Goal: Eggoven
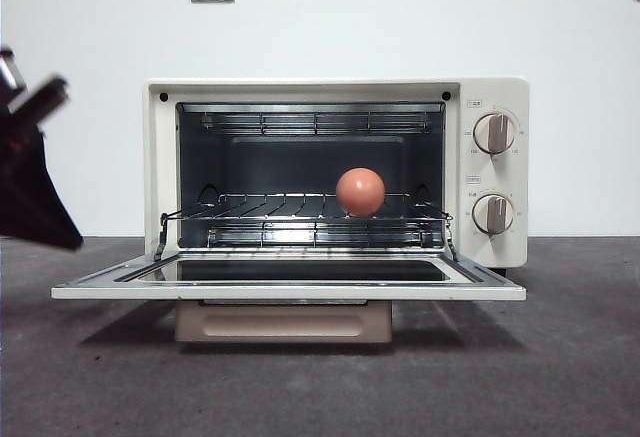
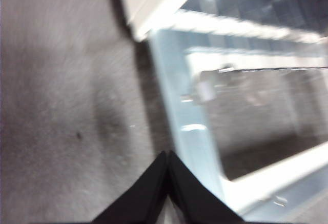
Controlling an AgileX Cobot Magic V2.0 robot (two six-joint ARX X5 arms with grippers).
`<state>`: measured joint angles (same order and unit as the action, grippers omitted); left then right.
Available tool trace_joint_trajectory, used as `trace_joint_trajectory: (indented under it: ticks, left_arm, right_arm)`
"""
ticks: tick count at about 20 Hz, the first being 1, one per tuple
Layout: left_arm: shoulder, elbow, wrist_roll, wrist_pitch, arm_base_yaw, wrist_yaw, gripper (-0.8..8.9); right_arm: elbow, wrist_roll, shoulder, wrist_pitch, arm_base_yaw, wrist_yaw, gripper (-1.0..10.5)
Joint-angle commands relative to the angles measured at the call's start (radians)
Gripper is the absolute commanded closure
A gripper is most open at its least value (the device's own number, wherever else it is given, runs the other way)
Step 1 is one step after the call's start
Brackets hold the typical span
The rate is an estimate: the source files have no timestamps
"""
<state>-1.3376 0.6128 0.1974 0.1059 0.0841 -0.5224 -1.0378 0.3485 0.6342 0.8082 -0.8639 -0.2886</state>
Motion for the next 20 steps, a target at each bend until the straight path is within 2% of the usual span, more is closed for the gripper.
trace_joint_trajectory:
  ticks: [1,8,12,15,20]
  left_arm:
    - [-0.094,0.003,-0.001,-0.056,0.001,-0.010,8.07]
    - [-0.266,0.003,0.010,-0.142,0.003,-0.152,8.07]
    - [-0.286,0.003,0.018,-0.157,0.008,-0.231,8.07]
    - [-0.286,0.003,0.028,-0.166,0.008,-0.327,8.07]
    - [-0.286,0.003,0.114,-0.259,0.008,-0.467,8.07]
  right_arm:
    - [-0.014,0.007,-0.011,0.003,-0.011,-0.008,6.1]
    - [-0.014,0.010,-0.015,0.009,-0.011,-0.032,6.1]
    - [-0.014,0.010,-0.015,0.008,-0.011,-0.042,6.1]
    - [-0.014,0.010,-0.015,0.009,-0.011,-0.054,6.1]
    - [-0.014,0.010,-0.015,0.009,-0.011,-0.054,6.1]
